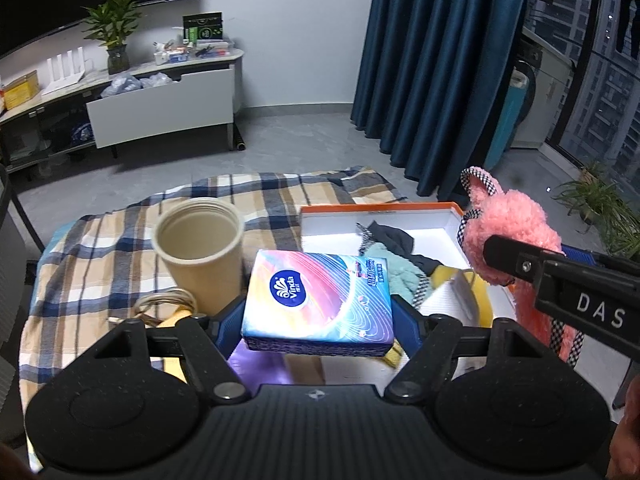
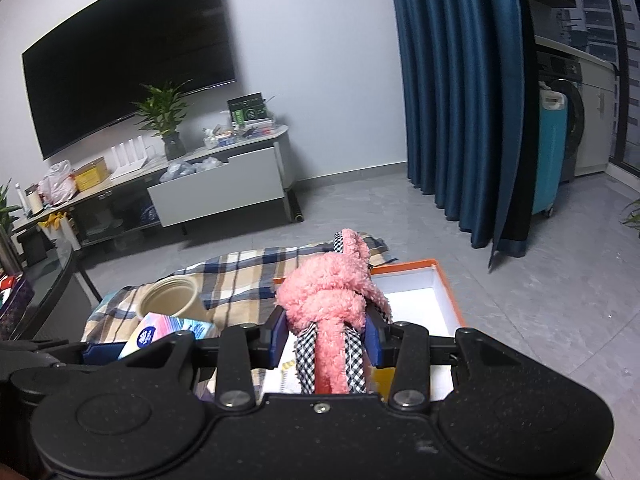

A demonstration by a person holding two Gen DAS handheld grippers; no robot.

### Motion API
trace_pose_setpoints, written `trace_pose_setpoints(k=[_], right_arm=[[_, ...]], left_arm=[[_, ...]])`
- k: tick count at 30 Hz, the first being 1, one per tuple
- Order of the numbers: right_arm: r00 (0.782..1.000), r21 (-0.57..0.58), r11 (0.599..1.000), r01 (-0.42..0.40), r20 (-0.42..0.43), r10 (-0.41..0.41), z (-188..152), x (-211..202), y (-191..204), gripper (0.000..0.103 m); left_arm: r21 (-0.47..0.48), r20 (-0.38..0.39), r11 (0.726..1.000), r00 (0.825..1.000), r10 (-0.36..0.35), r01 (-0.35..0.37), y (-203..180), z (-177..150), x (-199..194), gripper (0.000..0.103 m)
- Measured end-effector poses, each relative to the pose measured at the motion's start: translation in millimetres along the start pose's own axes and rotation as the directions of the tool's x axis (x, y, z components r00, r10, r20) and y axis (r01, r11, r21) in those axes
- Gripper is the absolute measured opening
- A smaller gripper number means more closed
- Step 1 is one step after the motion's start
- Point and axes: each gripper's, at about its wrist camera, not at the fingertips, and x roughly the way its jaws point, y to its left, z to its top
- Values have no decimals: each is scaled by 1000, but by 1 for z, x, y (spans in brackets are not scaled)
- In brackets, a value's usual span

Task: Organize soft objects
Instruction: 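Carry the tissue pack with the left gripper while the right gripper carries the slipper over the box, then open the left gripper over the box while the right gripper releases the slipper inside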

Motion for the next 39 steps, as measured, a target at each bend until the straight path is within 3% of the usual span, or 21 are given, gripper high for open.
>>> trace_pose_setpoints(k=[24,39], right_arm=[[994,81,991,110,-29,-108,-14,-2,-56,49],[989,103,985,138,-64,-132,-23,1,-69,51]], left_arm=[[79,-67,991,992,-106,111,-57,-15,27,76],[105,-83,986,989,-121,129,-75,-23,32,76]])
